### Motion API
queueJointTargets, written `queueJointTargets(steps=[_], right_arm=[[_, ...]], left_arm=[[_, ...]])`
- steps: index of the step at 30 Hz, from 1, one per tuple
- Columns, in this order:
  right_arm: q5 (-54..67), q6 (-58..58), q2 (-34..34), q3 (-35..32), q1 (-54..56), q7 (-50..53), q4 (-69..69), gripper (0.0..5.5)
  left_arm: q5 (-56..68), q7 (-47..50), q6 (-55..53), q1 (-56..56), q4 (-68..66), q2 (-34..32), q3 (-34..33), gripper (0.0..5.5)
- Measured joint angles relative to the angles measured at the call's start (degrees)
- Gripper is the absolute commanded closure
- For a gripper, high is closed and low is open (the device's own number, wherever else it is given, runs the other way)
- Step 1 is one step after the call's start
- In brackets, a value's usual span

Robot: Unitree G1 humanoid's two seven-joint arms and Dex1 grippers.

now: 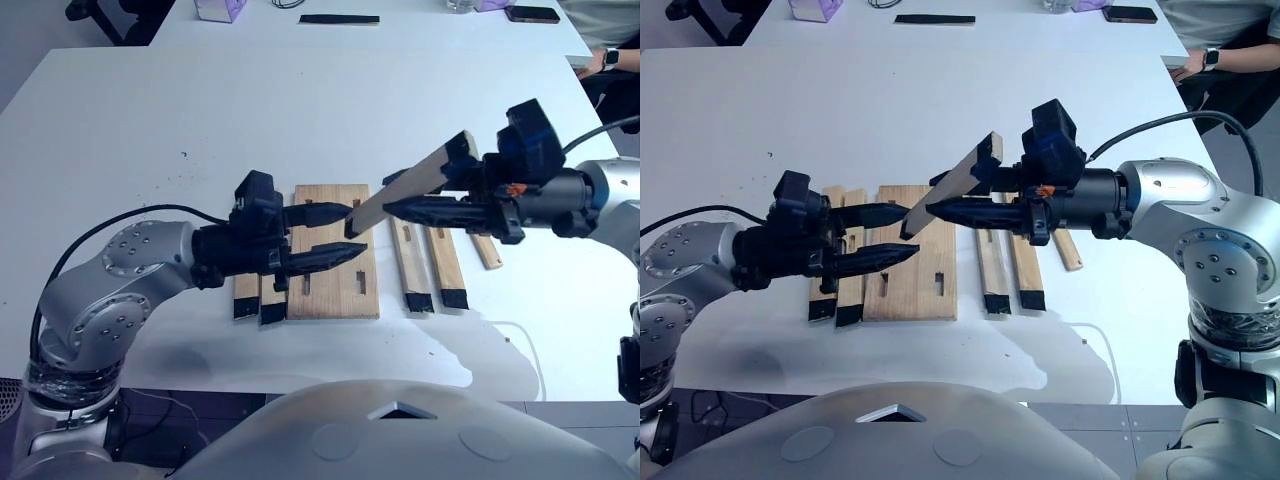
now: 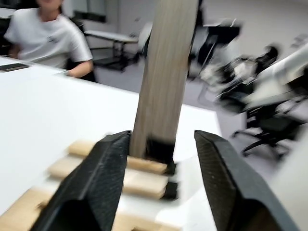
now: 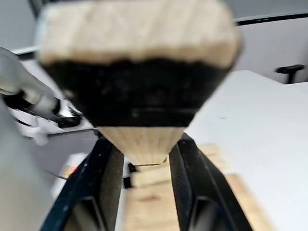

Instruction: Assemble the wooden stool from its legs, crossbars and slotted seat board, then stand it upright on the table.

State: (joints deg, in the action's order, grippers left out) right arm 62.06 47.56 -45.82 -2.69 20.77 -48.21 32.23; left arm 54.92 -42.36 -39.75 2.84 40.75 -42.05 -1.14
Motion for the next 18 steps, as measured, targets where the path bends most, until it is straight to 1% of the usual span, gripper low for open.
queueJointTargets(steps=[3, 6, 10, 13, 18], right_arm=[[-13.26, -8.35, -3.33, 2.45, -0.6, -3.45, -5.25, 4.21], [-25.44, -20.08, -6.58, 5.38, -3.19, -9.34, -13.01, 4.21], [-39.98, -38.86, -8.29, 9.68, -4.77, -18.31, -31.85, 4.21], [-43.57, -45.43, -8.2, 10.33, -4.73, -22.27, -40.01, 4.21], [-45.39, -50.09, -6.18, 10.33, -4.54, -25.35, -43.14, 4.21]], left_arm=[[-6.3, 0.05, 2.46, -1.88, -2.29, 0.01, 1.86, 2.07], [-10.77, 0.31, 4.76, -4.14, -3.04, 0.18, 3.03, 2.03], [-16.38, 1.28, 8.33, -6.8, -3.75, 1.93, 4.59, 2.03], [-19.11, 1.52, 9.48, -8.08, -4.63, 2.52, 5.51, 2.03], [-20.46, 1.57, 10.52, -8.15, -5.11, 3.54, 5.53, 2.03]])
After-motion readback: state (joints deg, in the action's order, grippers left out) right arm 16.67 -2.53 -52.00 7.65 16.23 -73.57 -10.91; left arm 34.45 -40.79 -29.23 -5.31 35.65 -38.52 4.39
